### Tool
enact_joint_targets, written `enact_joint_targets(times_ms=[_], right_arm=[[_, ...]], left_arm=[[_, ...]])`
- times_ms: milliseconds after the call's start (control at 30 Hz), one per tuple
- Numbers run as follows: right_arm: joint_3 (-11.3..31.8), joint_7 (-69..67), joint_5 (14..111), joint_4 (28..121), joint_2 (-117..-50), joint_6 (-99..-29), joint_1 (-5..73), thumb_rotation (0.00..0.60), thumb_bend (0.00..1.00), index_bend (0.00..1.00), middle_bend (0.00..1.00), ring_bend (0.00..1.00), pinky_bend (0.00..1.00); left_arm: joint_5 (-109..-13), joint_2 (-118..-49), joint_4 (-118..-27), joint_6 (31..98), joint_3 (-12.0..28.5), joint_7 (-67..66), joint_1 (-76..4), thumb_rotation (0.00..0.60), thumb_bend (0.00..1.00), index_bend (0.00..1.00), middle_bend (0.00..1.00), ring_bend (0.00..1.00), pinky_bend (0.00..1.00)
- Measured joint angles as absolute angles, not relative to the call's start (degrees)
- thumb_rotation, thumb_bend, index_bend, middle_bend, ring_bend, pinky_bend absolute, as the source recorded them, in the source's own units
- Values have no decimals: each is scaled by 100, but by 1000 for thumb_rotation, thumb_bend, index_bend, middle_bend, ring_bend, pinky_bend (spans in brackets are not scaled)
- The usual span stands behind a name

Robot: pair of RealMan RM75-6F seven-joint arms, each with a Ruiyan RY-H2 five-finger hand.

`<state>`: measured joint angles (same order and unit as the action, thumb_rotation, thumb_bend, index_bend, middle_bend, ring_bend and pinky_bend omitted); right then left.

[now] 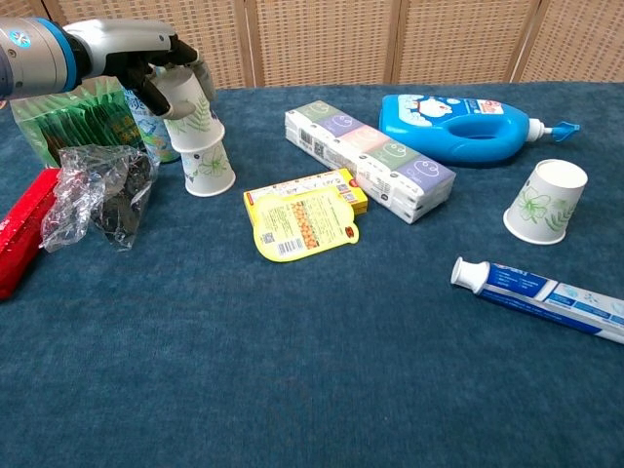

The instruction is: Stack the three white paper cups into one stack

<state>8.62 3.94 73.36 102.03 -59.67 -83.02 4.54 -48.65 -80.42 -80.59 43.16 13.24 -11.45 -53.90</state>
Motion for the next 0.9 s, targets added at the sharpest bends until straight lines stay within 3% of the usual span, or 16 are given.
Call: enact_joint_targets(times_ms=[167,267,333,600,900], right_arm=[[855,343,7350,10214,-5949,-8288,446,600,208,0,5,0,34],[857,339,7353,10219,-5948,-8291,446,600,209,0,5,0,34],[858,328,7362,10220,-5948,-8294,444,600,207,0,5,0,34],[858,282,7359,10160,-5989,-8198,491,600,207,0,5,0,34],[855,260,7353,10130,-6004,-8183,497,600,207,0,5,0,36]], left_arm=[[-4799,-8136,-7928,4203,1283,-1174,-5457,600,504,271,155,143,430],[-4644,-8105,-7928,4025,1209,-1279,-5520,600,504,57,14,9,242],[-4440,-8036,-7973,3893,1129,-1428,-5590,600,504,0,0,0,153],[-3986,-7818,-8360,3999,793,-1853,-5696,600,503,0,0,0,130],[-3889,-8020,-8085,3928,716,-1819,-5756,600,504,47,0,0,167]])
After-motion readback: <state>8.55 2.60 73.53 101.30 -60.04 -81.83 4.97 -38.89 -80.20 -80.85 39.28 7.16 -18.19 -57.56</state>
